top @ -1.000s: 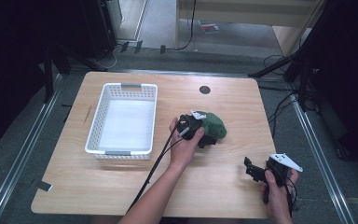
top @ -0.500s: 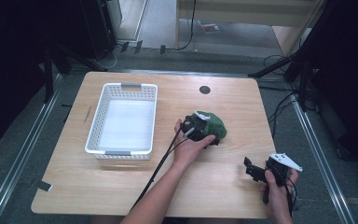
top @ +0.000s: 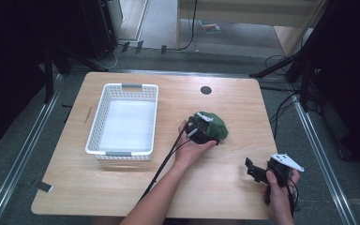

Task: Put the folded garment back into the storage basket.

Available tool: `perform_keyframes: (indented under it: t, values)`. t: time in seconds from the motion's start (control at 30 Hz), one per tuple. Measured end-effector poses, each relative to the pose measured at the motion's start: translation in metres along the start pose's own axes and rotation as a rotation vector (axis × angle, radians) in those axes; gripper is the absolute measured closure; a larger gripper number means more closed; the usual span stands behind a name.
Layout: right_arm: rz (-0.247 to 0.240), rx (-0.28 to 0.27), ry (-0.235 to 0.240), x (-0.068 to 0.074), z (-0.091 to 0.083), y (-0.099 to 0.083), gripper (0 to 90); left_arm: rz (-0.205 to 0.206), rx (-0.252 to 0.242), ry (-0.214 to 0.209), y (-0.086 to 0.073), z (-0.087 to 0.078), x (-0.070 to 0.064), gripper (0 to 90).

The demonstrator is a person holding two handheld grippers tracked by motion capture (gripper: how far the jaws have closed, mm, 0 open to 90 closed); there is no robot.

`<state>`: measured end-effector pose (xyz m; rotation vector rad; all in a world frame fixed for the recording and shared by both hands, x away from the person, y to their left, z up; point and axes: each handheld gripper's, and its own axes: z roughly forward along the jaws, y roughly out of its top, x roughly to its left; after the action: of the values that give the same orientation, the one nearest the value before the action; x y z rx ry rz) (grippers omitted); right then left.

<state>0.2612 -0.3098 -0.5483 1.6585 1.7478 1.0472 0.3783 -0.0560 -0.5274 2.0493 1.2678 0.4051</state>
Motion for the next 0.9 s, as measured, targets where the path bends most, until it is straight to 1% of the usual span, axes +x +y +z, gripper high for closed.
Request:
perform_keyframes:
  t: [0.03,0.07,0.1,0.13,0.23,0.4,0.43,0.6,0.67,0.7,0.73,0.77,0.8,0.83,0.87,0.9]
  values:
    - [0.000,0.000,0.000,0.000,0.000,0.000,1.7,0.005,-0.010,-0.016,0.001,-0.003,0.001,29.5]
    - [0.000,0.000,0.001,0.000,0.000,0.000,1.7,0.003,-0.011,-0.022,0.001,-0.005,0.002,31.8]
    - [0.001,0.002,0.000,0.000,0.000,0.000,1.7,0.003,-0.011,-0.022,0.001,-0.005,0.002,33.0]
    - [0.001,0.003,-0.001,0.000,0.000,0.000,1.7,-0.001,-0.011,-0.030,0.002,-0.007,0.004,33.5]
    - [-0.003,0.000,-0.001,0.000,0.000,0.000,1.8,0.010,-0.019,-0.026,0.003,-0.012,0.004,33.8]
    - [-0.003,0.002,-0.001,0.000,0.001,0.000,1.8,-0.005,-0.058,-0.039,0.009,-0.025,0.005,33.8]
    - [-0.004,0.002,-0.002,0.000,0.001,0.000,1.8,-0.014,-0.066,-0.045,0.010,-0.028,0.005,33.8]
    - [-0.003,0.002,-0.001,0.000,0.000,0.000,1.8,-0.005,-0.091,-0.071,0.014,-0.045,0.005,33.7]
    - [-0.002,0.002,-0.003,0.000,0.000,0.000,1.8,0.000,-0.102,-0.072,0.016,-0.053,0.006,33.7]
    - [-0.002,0.002,-0.003,0.000,0.000,0.000,1.8,0.000,-0.102,-0.072,0.016,-0.053,0.006,33.7]
    - [-0.004,0.004,-0.005,0.000,0.000,0.000,1.7,-0.005,-0.117,-0.074,0.018,-0.060,0.008,33.7]
    - [-0.004,0.003,-0.006,0.000,0.000,0.000,1.8,-0.007,-0.120,-0.076,0.019,-0.064,0.009,33.7]
    - [-0.004,0.003,-0.006,0.000,0.000,0.000,1.8,-0.007,-0.120,-0.076,0.019,-0.064,0.009,33.8]
    - [-0.004,0.004,-0.006,0.000,0.000,0.000,1.8,-0.009,-0.131,-0.073,0.020,-0.070,0.011,33.8]
    - [-0.004,0.004,-0.006,0.000,0.000,0.000,1.8,-0.009,-0.131,-0.073,0.020,-0.070,0.011,33.8]
    - [-0.004,0.004,-0.006,0.000,0.000,0.000,1.8,-0.013,-0.137,-0.075,0.021,-0.076,0.015,33.8]
